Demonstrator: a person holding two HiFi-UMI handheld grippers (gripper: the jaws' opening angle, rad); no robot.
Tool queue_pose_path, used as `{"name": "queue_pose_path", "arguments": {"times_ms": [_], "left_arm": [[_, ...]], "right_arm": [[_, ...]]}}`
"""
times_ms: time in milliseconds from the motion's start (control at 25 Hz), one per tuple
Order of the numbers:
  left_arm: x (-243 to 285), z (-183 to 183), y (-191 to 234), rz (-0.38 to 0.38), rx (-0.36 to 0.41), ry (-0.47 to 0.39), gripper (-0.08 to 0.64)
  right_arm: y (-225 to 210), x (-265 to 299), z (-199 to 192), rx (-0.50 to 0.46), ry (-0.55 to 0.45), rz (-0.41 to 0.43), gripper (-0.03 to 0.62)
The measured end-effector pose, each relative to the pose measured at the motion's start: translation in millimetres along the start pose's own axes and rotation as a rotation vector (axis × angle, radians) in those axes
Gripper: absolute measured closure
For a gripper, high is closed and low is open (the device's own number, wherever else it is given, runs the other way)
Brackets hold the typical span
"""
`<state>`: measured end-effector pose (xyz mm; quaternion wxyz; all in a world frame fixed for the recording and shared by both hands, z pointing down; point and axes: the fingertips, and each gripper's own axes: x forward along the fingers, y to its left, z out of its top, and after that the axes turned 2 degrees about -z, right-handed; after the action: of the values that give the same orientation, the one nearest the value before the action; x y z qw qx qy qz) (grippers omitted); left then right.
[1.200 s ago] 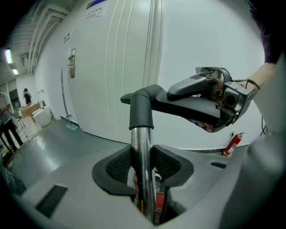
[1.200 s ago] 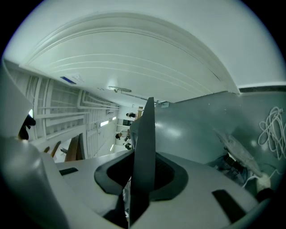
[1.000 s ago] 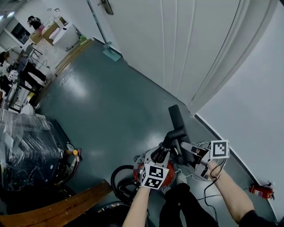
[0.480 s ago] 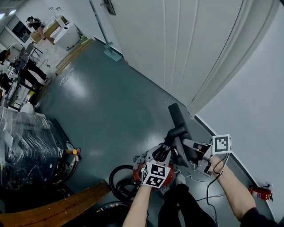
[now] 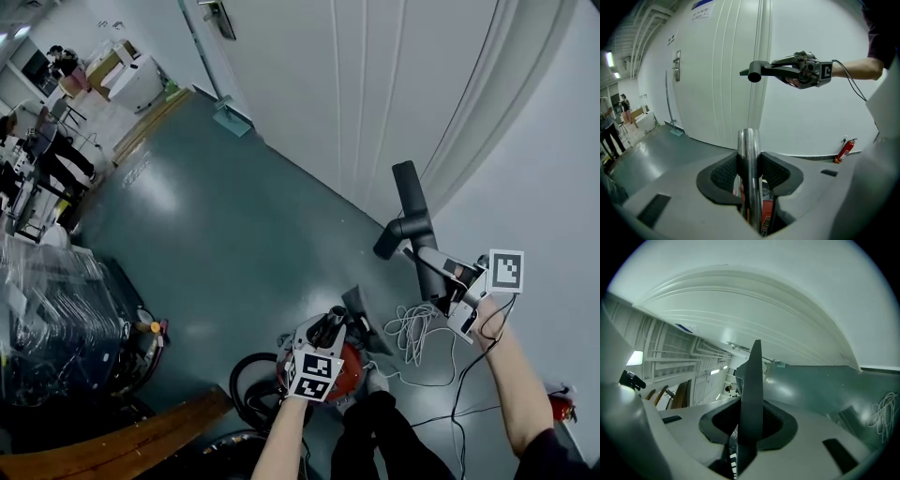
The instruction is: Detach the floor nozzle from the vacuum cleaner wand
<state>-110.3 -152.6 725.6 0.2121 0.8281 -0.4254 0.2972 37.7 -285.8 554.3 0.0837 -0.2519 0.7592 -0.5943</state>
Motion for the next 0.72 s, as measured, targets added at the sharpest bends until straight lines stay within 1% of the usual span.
{"name": "queue_pose_path", "arguments": {"times_ms": [200, 320, 520, 720], "left_arm": [[-2, 4, -1, 0.008, -0.004, 0.002, 0.403], [-8, 16, -2, 0.010, -0.002, -0.031, 0.397], [-38, 68, -6, 0.013, 0.005, -0.135, 0.387], [-88, 134, -3, 0.041, -0.028, -0.288, 0.387]], "right_arm": [[5, -1, -10, 0.002, 0.011, 0.007, 0.486], [12, -3, -17, -0.001, 0.015, 0.015, 0.486], [41, -9, -28, -0.010, 0.013, 0.050, 0.486], [79, -19, -34, -0.024, -0.018, 0.098, 0.486]]}}
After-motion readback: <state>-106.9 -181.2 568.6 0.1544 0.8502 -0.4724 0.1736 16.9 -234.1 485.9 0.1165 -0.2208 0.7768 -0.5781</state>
